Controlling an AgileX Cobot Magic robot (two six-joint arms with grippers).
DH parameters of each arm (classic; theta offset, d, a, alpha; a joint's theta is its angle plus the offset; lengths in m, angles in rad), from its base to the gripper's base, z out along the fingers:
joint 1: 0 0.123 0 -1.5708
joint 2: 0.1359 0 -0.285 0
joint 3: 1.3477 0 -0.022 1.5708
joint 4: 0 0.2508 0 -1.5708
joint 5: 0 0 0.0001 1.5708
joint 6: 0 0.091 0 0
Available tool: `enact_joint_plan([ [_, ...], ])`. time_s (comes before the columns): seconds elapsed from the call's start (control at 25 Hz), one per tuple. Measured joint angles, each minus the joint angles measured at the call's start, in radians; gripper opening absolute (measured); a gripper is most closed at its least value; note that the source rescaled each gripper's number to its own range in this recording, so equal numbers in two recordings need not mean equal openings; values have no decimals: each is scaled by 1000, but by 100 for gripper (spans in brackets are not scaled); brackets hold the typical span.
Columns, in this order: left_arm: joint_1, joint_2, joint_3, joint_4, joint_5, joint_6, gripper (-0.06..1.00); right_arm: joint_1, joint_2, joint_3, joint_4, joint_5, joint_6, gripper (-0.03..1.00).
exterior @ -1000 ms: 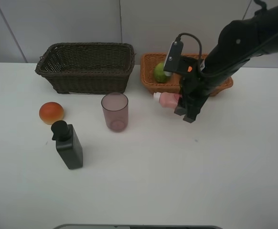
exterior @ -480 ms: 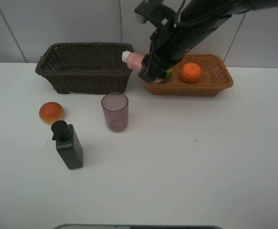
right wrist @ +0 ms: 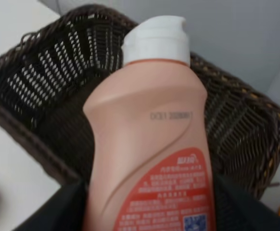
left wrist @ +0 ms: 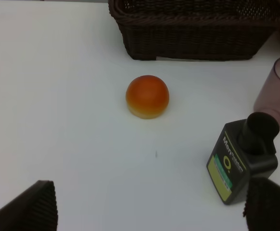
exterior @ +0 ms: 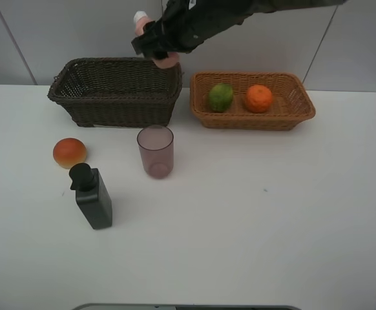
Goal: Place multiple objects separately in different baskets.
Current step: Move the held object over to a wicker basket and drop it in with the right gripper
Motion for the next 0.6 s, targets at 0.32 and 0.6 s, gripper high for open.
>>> enact_joint_plan([
  [0.32,0,0,0,0,0,0,100,11,100,0,4,-276,118,0],
  [0.6,0,0,0,0,0,0,100,22,198,0,7,-421,136,0],
])
